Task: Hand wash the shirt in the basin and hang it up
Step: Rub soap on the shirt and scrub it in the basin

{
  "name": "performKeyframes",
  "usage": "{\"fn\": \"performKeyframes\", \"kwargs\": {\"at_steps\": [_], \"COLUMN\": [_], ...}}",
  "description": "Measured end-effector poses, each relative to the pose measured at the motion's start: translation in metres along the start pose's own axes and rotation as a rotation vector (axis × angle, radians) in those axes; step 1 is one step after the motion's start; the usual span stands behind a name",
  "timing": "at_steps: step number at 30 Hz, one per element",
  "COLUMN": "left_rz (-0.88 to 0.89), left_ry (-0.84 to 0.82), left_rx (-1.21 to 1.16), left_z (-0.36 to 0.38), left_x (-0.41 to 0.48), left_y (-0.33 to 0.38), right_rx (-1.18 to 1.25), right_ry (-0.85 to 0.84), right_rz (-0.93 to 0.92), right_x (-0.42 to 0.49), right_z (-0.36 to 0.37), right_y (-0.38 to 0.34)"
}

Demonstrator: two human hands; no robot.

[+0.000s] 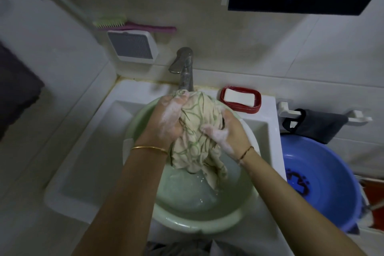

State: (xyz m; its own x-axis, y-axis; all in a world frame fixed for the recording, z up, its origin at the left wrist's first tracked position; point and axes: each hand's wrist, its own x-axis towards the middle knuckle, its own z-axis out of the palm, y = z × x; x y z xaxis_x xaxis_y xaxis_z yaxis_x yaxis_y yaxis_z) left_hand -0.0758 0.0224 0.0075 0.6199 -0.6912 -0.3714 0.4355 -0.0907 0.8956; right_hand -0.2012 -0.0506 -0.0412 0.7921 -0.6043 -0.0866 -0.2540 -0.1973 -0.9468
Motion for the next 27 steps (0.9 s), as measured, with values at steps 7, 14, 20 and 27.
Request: {"fn": "performKeyframes", "kwargs": {"at_steps": [7, 14, 20, 27], "left_rz": [0.468, 0.452, 0.036, 0.108], "left_ry": [0.249, 0.184, -0.300, -0.412], "left_rx": [0.689, 0.808, 0.905, 1.447], "left_z": [-0.026, -0.039, -0.049, -0.052], "left_x": [0.004, 0.005, -0.005, 0.002], "left_y": [-0.002, -0.003, -0.013, -0.045], "right_rx": [0.190, 0.500, 1.002, 1.385], "right_ry": [0.134, 0.212, 0.186, 0.211], "right_rz": [0.062, 0.100, 0.318, 0.513], "right_x": [0.020, 0.020, 0.033, 0.039], "right_z": [-0.017, -0.025, -0.018, -0.007], "right_y": [-0.005, -0.012, -0.022, -0.011]}}
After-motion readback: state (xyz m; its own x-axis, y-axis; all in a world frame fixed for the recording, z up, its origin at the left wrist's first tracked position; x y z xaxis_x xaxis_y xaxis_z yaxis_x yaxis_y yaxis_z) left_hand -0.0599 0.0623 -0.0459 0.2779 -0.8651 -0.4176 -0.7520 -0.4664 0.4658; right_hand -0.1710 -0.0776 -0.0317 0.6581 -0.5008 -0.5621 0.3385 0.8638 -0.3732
